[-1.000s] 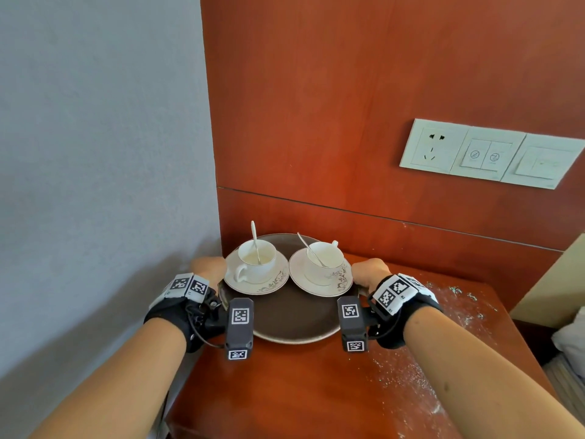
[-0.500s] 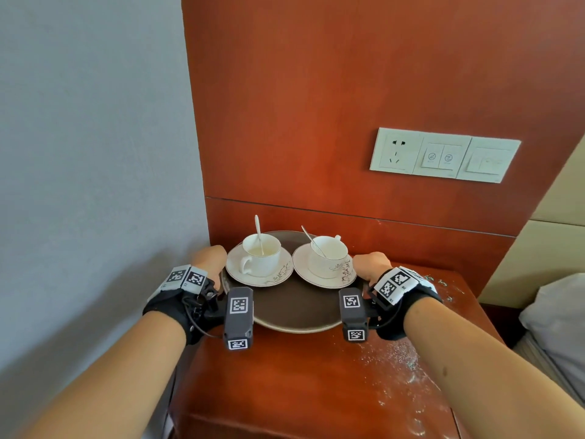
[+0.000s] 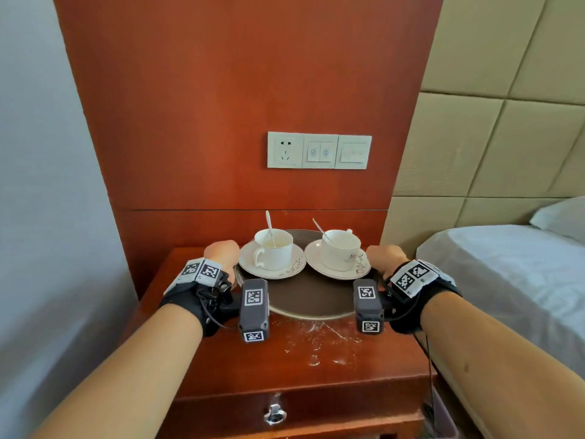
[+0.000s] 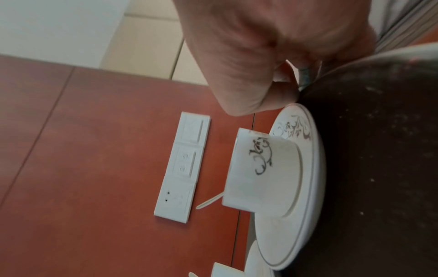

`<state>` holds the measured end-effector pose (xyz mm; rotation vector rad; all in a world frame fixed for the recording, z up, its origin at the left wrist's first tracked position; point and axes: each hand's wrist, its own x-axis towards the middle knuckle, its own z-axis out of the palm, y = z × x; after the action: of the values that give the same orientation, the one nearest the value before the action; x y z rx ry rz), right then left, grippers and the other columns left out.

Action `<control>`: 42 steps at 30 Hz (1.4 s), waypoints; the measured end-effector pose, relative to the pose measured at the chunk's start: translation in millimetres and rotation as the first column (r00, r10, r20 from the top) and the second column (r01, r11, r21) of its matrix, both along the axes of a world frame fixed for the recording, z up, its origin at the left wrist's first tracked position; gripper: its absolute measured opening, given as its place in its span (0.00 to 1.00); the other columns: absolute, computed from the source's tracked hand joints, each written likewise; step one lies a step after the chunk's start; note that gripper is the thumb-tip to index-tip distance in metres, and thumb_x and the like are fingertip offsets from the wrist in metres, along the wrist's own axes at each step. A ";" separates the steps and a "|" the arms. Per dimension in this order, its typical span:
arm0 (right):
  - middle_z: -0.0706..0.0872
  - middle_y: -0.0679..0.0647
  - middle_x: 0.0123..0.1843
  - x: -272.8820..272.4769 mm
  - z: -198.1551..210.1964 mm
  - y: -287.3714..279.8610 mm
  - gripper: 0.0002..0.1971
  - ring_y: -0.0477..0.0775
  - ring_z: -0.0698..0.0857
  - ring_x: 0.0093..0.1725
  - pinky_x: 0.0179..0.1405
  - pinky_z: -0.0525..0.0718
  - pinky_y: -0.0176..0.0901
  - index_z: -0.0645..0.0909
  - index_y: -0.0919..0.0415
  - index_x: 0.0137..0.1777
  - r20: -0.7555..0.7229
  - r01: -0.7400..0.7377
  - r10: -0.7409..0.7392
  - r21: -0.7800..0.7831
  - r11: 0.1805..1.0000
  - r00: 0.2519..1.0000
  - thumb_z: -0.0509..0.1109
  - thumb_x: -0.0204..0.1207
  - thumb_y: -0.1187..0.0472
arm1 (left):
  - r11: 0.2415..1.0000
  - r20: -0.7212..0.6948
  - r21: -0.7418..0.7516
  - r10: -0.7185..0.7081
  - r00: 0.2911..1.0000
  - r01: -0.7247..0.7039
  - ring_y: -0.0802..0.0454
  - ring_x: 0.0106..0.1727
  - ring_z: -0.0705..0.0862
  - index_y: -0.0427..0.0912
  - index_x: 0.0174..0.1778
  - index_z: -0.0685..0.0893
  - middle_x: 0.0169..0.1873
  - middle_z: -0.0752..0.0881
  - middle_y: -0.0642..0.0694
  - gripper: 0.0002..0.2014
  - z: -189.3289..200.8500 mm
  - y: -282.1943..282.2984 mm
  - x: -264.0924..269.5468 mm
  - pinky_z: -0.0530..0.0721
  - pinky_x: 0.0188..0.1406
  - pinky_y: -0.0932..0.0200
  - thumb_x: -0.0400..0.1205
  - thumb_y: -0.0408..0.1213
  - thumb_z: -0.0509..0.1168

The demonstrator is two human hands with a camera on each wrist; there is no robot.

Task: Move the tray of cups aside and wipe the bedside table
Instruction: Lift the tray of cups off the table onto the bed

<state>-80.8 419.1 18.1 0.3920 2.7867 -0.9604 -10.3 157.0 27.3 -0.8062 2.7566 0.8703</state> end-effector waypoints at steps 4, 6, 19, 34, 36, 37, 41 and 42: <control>0.82 0.58 0.69 18.3 3.7 72.3 0.17 0.59 0.81 0.68 0.60 0.77 0.43 0.76 0.66 0.71 -0.114 0.044 -0.038 0.045 0.998 0.993 0.54 0.87 0.62 | 0.912 0.071 -0.313 -0.256 0.964 0.265 0.51 0.32 0.74 0.41 0.25 0.66 0.26 0.69 0.50 0.20 14.6 63.5 -3.2 0.72 0.44 0.64 0.78 0.32 0.70; 0.79 0.62 0.73 23.0 -0.4 109.2 0.20 0.61 0.77 0.73 0.64 0.76 0.44 0.74 0.68 0.74 -0.070 0.111 -0.110 0.000 0.994 0.991 0.53 0.87 0.61 | 0.861 0.085 -0.374 -0.337 0.938 0.343 0.53 0.29 0.72 0.40 0.25 0.67 0.26 0.69 0.49 0.20 12.8 96.9 -8.3 0.72 0.44 0.64 0.80 0.32 0.68; 0.79 0.69 0.66 54.6 10.7 331.1 0.21 0.66 0.76 0.72 0.51 0.70 0.42 0.74 0.74 0.72 -0.121 0.456 -0.477 -0.164 0.875 0.871 0.54 0.85 0.62 | 0.645 0.114 -0.468 -0.634 0.764 0.605 0.51 0.32 0.70 0.41 0.24 0.63 0.26 0.64 0.48 0.22 22.8 325.4 -68.5 0.69 0.35 0.62 0.83 0.30 0.63; 0.80 0.62 0.48 -76.7 -17.3 486.7 0.09 0.60 0.79 0.42 0.37 0.74 0.45 0.77 0.70 0.50 0.010 0.661 -0.691 -0.304 0.686 0.723 0.61 0.78 0.63 | 0.664 0.062 -0.313 -0.699 0.712 0.679 0.42 0.68 0.82 0.31 0.67 0.79 0.64 0.84 0.39 0.16 4.6 501.8 -226.0 0.71 0.48 0.62 0.85 0.32 0.61; 0.80 0.61 0.48 -100.9 -19.8 501.4 0.08 0.60 0.79 0.42 0.34 0.74 0.43 0.76 0.70 0.50 0.038 0.676 -0.699 -0.300 0.673 0.714 0.61 0.78 0.64 | 0.737 -0.021 -0.219 -0.659 0.752 0.639 0.42 0.67 0.82 0.32 0.68 0.79 0.59 0.84 0.40 0.16 3.0 517.4 -252.6 0.69 0.48 0.63 0.85 0.32 0.62; 0.80 0.61 0.48 -112.6 -20.1 507.1 0.08 0.61 0.79 0.44 0.38 0.75 0.44 0.76 0.70 0.50 0.044 0.685 -0.708 -0.300 0.664 0.705 0.61 0.78 0.64 | 0.778 -0.043 -0.137 -0.623 0.781 0.613 0.43 0.67 0.82 0.33 0.67 0.79 0.59 0.84 0.40 0.15 3.1 527.0 -264.6 0.69 0.48 0.64 0.85 0.32 0.62; 0.80 0.61 0.49 -159.3 -24.5 530.9 0.09 0.59 0.79 0.47 0.45 0.75 0.44 0.79 0.70 0.53 0.047 0.733 -0.748 -0.246 0.634 0.662 0.61 0.80 0.66 | 0.837 -0.127 0.396 -0.357 0.926 0.377 0.46 0.56 0.80 0.36 0.72 0.77 0.35 0.75 0.51 0.17 -14.6 556.9 -322.2 0.76 0.38 0.60 0.87 0.33 0.56; 0.81 0.61 0.49 -171.0 -26.0 536.8 0.09 0.59 0.78 0.48 0.46 0.75 0.43 0.80 0.71 0.53 0.055 0.747 -0.758 -0.227 0.625 0.650 0.61 0.81 0.66 | 0.814 -0.144 0.474 -0.304 0.942 0.335 0.47 0.55 0.78 0.34 0.75 0.74 0.35 0.76 0.50 0.20 -21.1 563.7 -338.6 0.78 0.40 0.61 0.87 0.34 0.55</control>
<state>-251.8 955.9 -7.9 1.6106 2.4639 -1.4293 -348.9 720.7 6.2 -0.2137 2.4226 1.4460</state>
